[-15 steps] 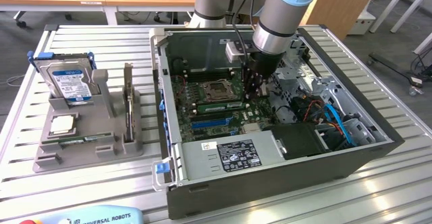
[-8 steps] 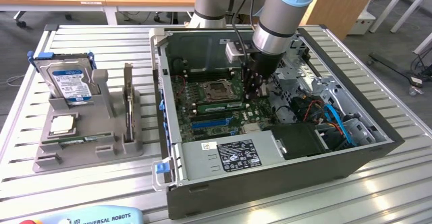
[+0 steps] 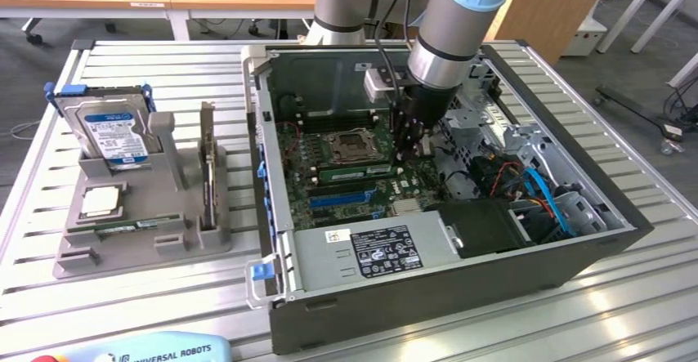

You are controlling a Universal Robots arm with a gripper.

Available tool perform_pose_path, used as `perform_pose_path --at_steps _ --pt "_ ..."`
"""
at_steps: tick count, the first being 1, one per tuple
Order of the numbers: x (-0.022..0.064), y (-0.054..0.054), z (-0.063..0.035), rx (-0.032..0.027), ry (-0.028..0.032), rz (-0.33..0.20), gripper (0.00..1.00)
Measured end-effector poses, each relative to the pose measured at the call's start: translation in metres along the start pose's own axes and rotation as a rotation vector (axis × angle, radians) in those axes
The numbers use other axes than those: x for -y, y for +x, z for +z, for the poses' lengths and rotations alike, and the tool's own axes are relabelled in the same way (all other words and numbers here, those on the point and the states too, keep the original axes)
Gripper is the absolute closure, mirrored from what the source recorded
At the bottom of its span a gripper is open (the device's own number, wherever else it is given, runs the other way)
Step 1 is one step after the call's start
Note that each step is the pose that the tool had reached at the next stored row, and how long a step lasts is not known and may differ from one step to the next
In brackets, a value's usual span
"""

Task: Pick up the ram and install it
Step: 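Press down the ram until it locks into place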

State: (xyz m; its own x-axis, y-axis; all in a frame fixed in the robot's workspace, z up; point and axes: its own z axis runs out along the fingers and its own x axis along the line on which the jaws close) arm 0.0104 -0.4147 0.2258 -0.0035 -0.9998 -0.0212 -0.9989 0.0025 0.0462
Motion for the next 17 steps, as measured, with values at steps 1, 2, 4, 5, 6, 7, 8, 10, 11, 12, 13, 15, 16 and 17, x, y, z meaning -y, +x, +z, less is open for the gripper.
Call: perform_pose_path --at_steps 1,2,4,5,6,7,8,10,11,12,13,15,16,17 --pt "0.0 0.0 0.0 0.0 0.0 0.0 0.9" --pt "0.0 0.0 0.0002 0.0001 0.0 0.0 0.9" --pt "0.0 0.0 0.0007 0.0002 0.0001 0.0 0.9" --pt "0.0 0.0 0.0008 0.0 0.0 0.0 0.9" --pt "0.0 0.0 0.0008 -0.0001 0.0 0.0 0.9" --pt "0.0 0.0 0.0008 0.0 0.0 0.0 0.9" --pt "0.0 0.0 0.0008 0.0 0.0 0.0 0.9" --pt "0.0 0.0 0.001 0.0001 0.0001 0.0 0.9" --pt "0.0001 0.0 0.0013 0.0003 0.0001 0.0 0.9" --pt "0.0001 0.0 0.0015 0.0002 0.0001 0.0 0.9" --pt "0.0001 0.0 0.0015 0.0 0.0 0.0 0.9" --pt "0.0001 0.0001 0.0015 0.0 0.0 0.0 0.9" --pt "0.0001 0.0 0.0016 0.0001 0.0 0.0 0.9" --pt "0.0001 0.0 0.0016 0.0001 0.0 0.0 0.9"
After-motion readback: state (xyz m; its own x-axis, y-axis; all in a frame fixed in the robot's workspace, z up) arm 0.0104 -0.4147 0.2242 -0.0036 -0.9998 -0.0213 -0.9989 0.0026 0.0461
